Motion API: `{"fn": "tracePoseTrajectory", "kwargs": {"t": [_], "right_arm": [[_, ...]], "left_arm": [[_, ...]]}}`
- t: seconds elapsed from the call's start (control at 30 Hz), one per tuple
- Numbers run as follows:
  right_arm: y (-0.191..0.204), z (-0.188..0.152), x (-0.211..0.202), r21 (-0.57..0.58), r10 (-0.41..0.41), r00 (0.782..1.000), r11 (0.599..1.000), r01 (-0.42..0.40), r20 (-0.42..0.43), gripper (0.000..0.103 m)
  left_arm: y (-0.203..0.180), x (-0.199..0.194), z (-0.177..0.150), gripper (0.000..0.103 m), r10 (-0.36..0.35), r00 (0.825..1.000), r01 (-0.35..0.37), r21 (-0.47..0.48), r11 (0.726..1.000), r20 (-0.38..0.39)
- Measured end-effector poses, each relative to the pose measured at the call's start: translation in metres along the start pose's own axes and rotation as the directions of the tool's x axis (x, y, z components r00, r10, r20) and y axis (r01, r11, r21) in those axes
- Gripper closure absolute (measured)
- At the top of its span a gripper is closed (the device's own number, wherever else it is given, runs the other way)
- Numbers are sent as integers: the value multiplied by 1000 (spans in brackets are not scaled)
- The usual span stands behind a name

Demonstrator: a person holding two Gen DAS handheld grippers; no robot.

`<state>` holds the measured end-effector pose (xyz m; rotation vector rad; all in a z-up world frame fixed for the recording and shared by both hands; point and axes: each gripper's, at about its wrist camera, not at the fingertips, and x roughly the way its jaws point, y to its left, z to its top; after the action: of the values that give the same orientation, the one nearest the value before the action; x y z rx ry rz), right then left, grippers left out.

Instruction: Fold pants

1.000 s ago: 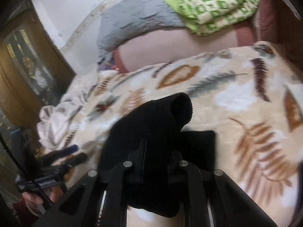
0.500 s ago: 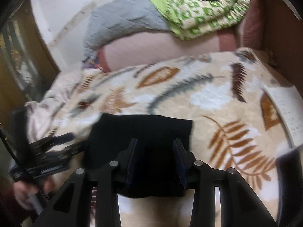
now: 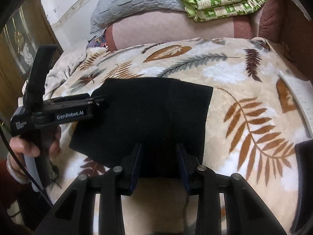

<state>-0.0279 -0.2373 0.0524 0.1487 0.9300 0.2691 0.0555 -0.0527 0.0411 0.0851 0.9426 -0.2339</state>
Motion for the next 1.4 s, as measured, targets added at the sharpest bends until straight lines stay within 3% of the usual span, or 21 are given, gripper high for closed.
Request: {"fn": "tracePoseTrajectory", "kwargs": {"t": [0.13,0.23,0.43,0.7,0.77,0.87,1.13,1.27,1.4], "right_arm": [[-3,11,-14,45,30,999,999,-32,31,64],[-5,21,-24,74,24,995,997,-32,98,51],[0,40,-11,67,-6,990,998,-3,140,51],[-29,45,35,131,-81,995,989,73,61,49],[-45,43,49,196,-46,999,980,41,23,39],[-61,39,58,286,17,999,958,-26,33,37],[-39,40,7,197,-67,991,980,43,119,35],[-23,37,-21,142,-14,988,990,-8,156,35],[-5,30,-25,76,-6,992,997,-3,125,36]], "left_arm": [[2,-7,1,24,5,1000,-5,-12,1000,2],[3,-16,3,24,11,1000,-11,-11,1000,14],[3,-21,8,24,13,1000,-13,-20,1000,24],[-5,3,9,23,20,1000,-20,-11,1000,-7],[-7,9,11,22,24,1000,-24,-16,1000,-10],[-6,14,15,19,9,1000,-10,-44,999,-19],[-3,-5,15,19,-3,1000,2,-51,999,-17],[1,-24,6,19,9,1000,-9,-48,999,-5],[4,-34,-5,19,18,1000,-18,-67,998,-1]]}}
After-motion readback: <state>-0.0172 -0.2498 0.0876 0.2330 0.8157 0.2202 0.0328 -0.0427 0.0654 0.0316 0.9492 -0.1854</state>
